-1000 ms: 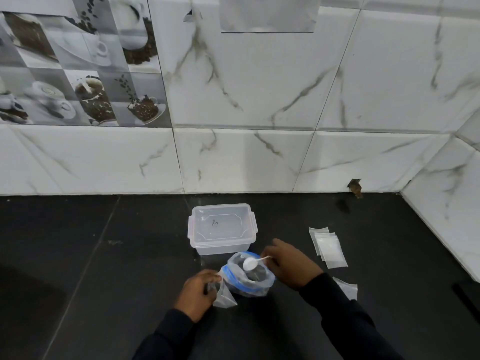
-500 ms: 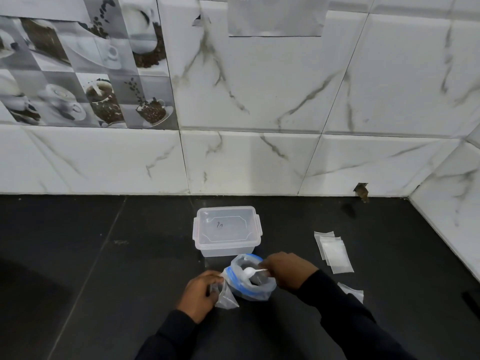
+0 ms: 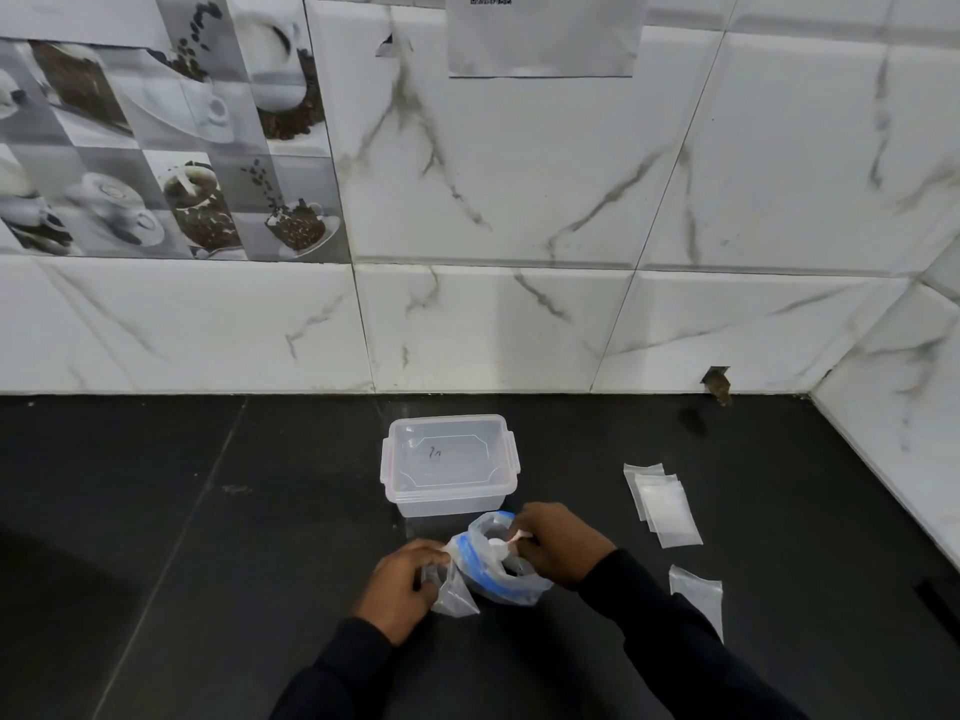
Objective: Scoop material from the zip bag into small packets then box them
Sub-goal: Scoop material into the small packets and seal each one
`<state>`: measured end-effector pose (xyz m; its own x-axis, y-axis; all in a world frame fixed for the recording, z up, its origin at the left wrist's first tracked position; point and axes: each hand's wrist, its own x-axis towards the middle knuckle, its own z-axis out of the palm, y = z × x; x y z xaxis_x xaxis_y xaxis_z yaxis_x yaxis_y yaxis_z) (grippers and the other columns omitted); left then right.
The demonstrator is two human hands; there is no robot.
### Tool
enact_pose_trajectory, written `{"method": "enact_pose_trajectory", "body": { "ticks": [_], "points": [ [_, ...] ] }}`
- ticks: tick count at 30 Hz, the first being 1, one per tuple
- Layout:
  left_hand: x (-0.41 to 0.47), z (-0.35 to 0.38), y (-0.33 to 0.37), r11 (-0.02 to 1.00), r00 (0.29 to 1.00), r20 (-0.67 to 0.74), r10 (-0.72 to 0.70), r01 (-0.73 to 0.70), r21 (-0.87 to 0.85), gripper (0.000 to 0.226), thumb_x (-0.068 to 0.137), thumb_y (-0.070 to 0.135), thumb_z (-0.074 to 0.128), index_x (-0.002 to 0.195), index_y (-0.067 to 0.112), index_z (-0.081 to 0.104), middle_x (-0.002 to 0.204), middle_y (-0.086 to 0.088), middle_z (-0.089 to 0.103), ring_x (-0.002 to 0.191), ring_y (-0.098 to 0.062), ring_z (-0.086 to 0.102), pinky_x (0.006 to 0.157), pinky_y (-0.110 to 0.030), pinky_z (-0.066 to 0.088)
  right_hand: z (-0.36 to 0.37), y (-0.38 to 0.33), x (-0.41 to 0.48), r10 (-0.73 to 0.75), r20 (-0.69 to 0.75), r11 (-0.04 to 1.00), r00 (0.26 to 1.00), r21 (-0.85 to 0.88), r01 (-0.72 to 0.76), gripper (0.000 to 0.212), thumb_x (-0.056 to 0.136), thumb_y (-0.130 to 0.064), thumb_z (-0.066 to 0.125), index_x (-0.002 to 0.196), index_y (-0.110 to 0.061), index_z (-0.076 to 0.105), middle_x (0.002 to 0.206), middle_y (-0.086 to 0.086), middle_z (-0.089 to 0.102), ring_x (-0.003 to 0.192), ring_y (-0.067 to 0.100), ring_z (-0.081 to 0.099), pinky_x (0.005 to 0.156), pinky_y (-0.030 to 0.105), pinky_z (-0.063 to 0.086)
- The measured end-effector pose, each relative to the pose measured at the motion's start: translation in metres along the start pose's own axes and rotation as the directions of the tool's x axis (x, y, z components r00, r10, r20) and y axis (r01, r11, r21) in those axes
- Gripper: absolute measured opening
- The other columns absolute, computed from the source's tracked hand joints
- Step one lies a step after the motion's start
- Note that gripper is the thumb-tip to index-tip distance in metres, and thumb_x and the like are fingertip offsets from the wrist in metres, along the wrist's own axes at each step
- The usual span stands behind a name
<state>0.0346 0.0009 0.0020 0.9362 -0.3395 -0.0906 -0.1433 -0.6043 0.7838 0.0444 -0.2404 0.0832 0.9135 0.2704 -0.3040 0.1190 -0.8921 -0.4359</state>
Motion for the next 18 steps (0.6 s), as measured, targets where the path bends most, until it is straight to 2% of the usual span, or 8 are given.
{"method": "enact_pose_trajectory", "body": {
  "ticks": [2,4,5,7,10,13,16,18],
  "points": [
    [0.000,0.000,-0.002,1.000,1.000,-0.011,-0.003,0.003,-0.010,0.040,0.074,-0.001,0.060,0.103,0.022,0.075,0.111,0.027,0.059,0.101,0.018,0.055,0.094,-0.006,0.043,0.004,0.004,0.000,-0.047,0.015,0.988,0.999,-0.148,0.049,0.025,0.094,-0.029,0.055,0.110,-0.022,0.072,0.112,0.005,0.054,0.105,0.021,0.050,0.089,0.033,0.041],
    [0.001,0.000,-0.004,1.000,1.000,-0.026,0.001,-0.002,-0.019,0.041,0.071,-0.001,0.060,0.103,0.020,0.076,0.111,0.023,0.061,0.101,0.017,0.056,0.095,-0.010,0.045,0.009,0.009,0.000,-0.078,-0.016,0.960,0.997,-0.271,0.071,0.023,0.092,-0.038,0.057,0.111,-0.031,0.070,0.132,0.000,0.043,0.122,0.023,0.034,0.099,0.042,0.035],
    [0.001,0.000,-0.004,1.000,1.000,-0.024,0.002,-0.003,-0.023,0.041,0.071,-0.001,0.059,0.103,0.019,0.076,0.111,0.022,0.062,0.101,0.018,0.056,0.094,-0.008,0.044,0.011,0.009,0.001,-0.066,-0.023,0.969,0.998,-0.240,0.059,0.021,0.092,-0.037,0.059,0.108,-0.030,0.070,0.139,-0.001,0.040,0.128,0.024,0.032,0.102,0.043,0.035],
    [0.002,0.000,-0.002,1.000,1.000,0.000,0.002,-0.002,-0.024,0.040,0.071,-0.001,0.060,0.102,0.020,0.076,0.111,0.021,0.062,0.100,0.015,0.058,0.093,-0.005,0.042,0.015,0.008,0.005,0.007,-0.001,0.994,1.000,-0.105,-0.007,0.026,0.092,-0.034,0.061,0.115,-0.022,0.068,0.141,0.003,0.048,0.127,0.027,0.046,0.105,0.038,0.041],
    [0.004,-0.001,0.002,0.999,0.999,0.045,-0.008,0.009,-0.035,0.037,0.073,0.001,0.061,0.095,0.028,0.075,0.113,0.019,0.064,0.103,0.004,0.061,0.095,-0.015,0.047,0.020,0.009,0.010,0.059,0.101,0.998,0.993,-0.014,-0.058,0.032,0.095,-0.032,0.056,0.122,-0.018,0.066,0.121,0.010,0.067,0.112,0.027,0.063,0.101,0.034,0.048],
    [0.007,-0.007,0.006,0.993,0.997,0.070,-0.031,0.038,-0.112,0.029,0.081,0.005,0.063,0.093,0.028,0.077,0.112,0.017,0.065,0.101,-0.001,0.063,0.089,-0.020,0.052,0.022,0.015,0.006,0.027,0.014,0.995,1.000,0.099,-0.028,0.024,0.092,-0.023,0.055,0.104,-0.021,0.075,0.105,0.007,0.073,0.100,0.022,0.068,0.091,0.030,0.050],
    [0.016,-0.014,0.026,0.925,0.988,0.094,-0.125,0.151,-0.349,0.023,0.088,0.002,0.063,0.087,0.020,0.078,0.105,0.006,0.069,0.070,-0.006,0.064,0.061,-0.019,0.051,0.016,0.023,0.003,0.076,0.003,0.975,0.997,0.210,-0.075,0.023,0.090,-0.018,0.059,0.080,-0.029,0.077,0.082,-0.002,0.072,0.075,0.008,0.064,0.075,0.020,0.048],
    [0.026,-0.019,0.041,0.792,0.958,0.129,-0.257,0.286,-0.539,0.022,0.089,-0.003,0.060,0.081,0.009,0.077,0.087,0.000,0.072,0.051,-0.005,0.055,0.049,-0.016,0.046,0.012,0.031,0.005,0.083,0.035,0.956,0.996,0.279,-0.089,0.030,0.084,-0.018,0.063,0.057,-0.031,0.069,0.060,-0.004,0.062,0.057,0.002,0.053,0.063,0.023,0.045]
  ]
}}
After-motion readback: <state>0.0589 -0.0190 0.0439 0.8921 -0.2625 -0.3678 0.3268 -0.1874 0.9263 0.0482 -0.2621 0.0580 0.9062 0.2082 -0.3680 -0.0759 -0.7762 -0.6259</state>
